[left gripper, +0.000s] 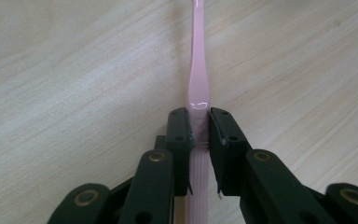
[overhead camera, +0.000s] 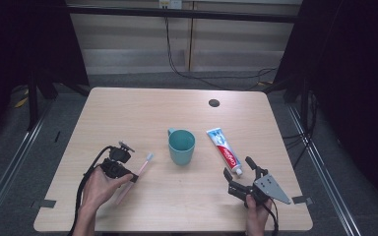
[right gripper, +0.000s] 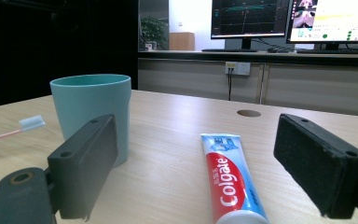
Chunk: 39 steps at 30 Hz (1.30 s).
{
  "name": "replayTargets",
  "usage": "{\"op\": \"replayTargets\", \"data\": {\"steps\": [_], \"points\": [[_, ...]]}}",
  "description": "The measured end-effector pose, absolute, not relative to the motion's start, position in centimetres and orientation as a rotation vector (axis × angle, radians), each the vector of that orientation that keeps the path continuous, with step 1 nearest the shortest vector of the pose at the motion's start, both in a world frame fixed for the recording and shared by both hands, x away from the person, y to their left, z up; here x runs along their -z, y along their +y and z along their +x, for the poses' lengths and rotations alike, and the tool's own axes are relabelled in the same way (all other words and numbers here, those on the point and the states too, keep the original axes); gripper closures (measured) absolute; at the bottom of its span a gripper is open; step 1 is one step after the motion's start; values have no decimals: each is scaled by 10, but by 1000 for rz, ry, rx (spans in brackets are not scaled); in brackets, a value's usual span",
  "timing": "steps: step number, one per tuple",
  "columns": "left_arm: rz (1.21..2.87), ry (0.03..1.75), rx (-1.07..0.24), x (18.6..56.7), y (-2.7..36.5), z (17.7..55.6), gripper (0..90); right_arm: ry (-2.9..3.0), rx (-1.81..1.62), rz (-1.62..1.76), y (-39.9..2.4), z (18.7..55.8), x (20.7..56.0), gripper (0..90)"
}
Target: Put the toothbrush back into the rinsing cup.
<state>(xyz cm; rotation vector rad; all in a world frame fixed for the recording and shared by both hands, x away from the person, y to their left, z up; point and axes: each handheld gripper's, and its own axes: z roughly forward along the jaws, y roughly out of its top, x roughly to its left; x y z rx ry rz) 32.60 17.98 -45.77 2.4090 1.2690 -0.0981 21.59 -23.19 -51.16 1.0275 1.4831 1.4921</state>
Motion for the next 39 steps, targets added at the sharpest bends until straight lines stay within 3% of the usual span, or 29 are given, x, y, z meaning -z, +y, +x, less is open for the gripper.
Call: {"op": "replayTargets", "data": {"steps": [11,22,39], "points": [[2261,1267,33,450,191,324,788,1483,-1492,1028,-232,216,512,130],[2128,1181,52,439,198,318,788,1483,-1493,1028,-232,216,512,129],[1979,1059,-87,429,202,310,787,1482,-1493,1028,-232,216,512,129]]}}
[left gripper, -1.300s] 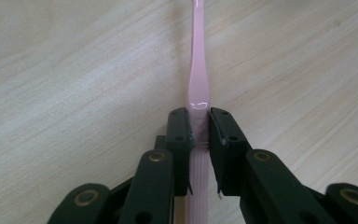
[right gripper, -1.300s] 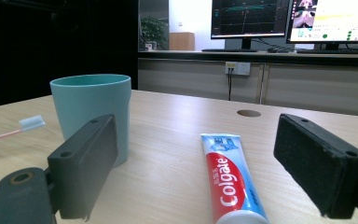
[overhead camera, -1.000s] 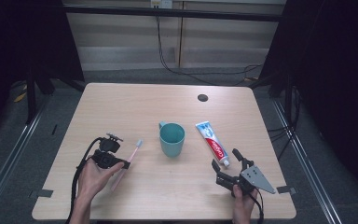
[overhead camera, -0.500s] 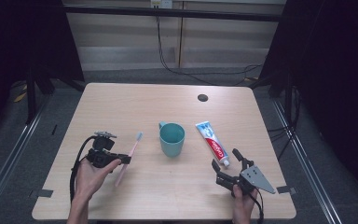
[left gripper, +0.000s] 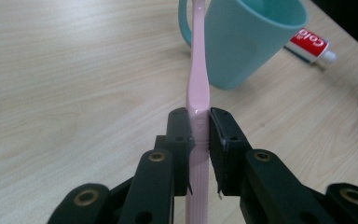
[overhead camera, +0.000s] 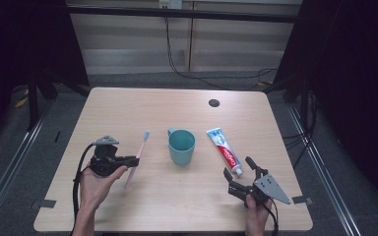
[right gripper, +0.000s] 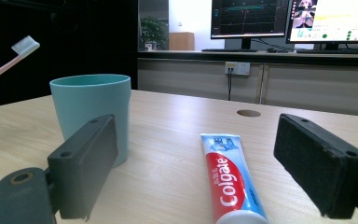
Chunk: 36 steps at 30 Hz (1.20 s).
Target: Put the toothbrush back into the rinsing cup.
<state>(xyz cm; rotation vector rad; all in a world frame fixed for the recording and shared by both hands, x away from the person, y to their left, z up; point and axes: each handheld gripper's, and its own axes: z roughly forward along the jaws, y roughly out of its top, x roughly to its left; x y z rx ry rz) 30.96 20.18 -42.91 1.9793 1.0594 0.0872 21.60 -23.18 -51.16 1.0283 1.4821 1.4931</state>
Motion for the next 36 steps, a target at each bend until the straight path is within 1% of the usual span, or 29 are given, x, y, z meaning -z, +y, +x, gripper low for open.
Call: {"op": "replayTargets", "data": {"steps": [8,27,36], "points": [[1900,1003,-152,422,204,303,787,1483,-1493,1028,-232,216,512,130],[1703,866,-259,410,209,295,787,1482,-1493,1028,-232,216,512,130],[1631,788,-342,405,208,292,787,1482,-1493,1028,-232,216,512,130]]}}
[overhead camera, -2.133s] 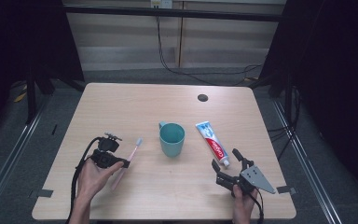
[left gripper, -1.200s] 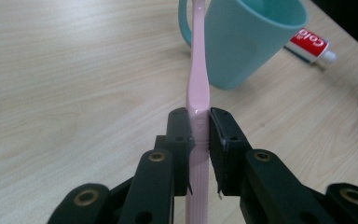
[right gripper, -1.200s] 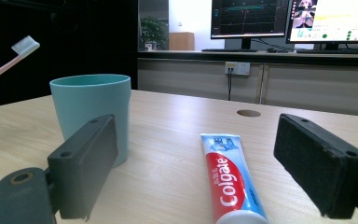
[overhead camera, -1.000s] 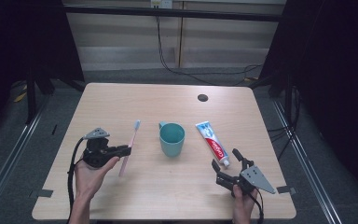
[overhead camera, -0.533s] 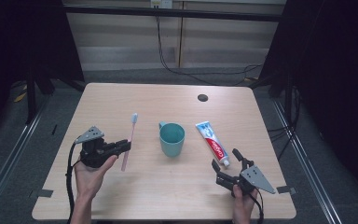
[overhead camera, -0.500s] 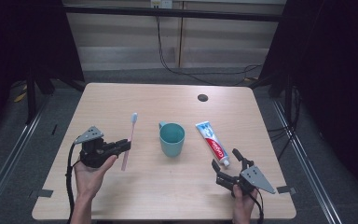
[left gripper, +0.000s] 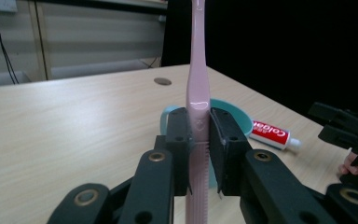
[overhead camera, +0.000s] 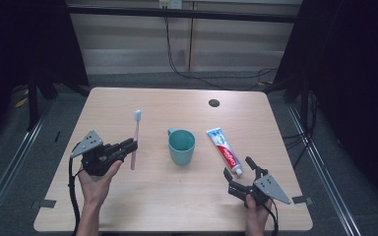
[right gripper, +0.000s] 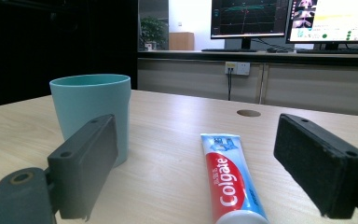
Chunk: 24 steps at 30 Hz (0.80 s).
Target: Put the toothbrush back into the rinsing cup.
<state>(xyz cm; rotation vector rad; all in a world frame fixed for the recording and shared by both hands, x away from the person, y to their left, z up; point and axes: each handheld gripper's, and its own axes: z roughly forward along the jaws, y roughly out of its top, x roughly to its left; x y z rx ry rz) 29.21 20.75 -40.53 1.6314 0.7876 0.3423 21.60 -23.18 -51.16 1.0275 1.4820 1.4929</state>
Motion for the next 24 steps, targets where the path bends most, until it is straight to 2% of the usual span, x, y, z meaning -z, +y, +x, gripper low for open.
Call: {"op": "replayTargets", "data": {"steps": [9,24], "points": [[1579,728,-386,397,204,293,788,1482,-1493,1028,-232,216,512,130],[1600,681,-407,384,194,301,787,1483,-1493,1028,-232,216,512,130]]}}
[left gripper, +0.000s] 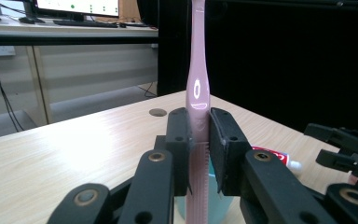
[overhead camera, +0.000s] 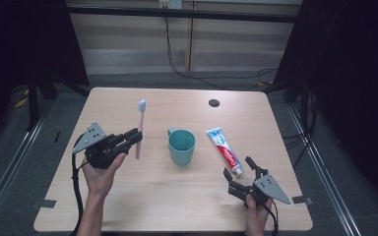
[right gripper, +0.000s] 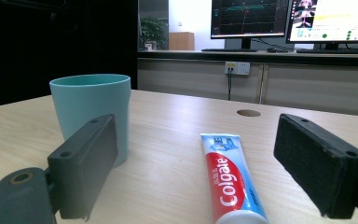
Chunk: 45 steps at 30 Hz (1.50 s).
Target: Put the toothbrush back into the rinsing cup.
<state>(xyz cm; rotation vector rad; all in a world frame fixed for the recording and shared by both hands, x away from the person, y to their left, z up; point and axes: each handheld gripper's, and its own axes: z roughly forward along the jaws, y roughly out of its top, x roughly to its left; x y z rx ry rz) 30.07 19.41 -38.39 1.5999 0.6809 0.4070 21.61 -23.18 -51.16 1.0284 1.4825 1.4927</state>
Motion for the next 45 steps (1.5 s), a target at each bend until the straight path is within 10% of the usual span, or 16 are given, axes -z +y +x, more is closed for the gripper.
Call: {"op": "replayTargets", "data": {"steps": [45], "points": [[1579,613,-340,364,143,333,786,1482,-1491,1028,-232,216,512,130]]}}
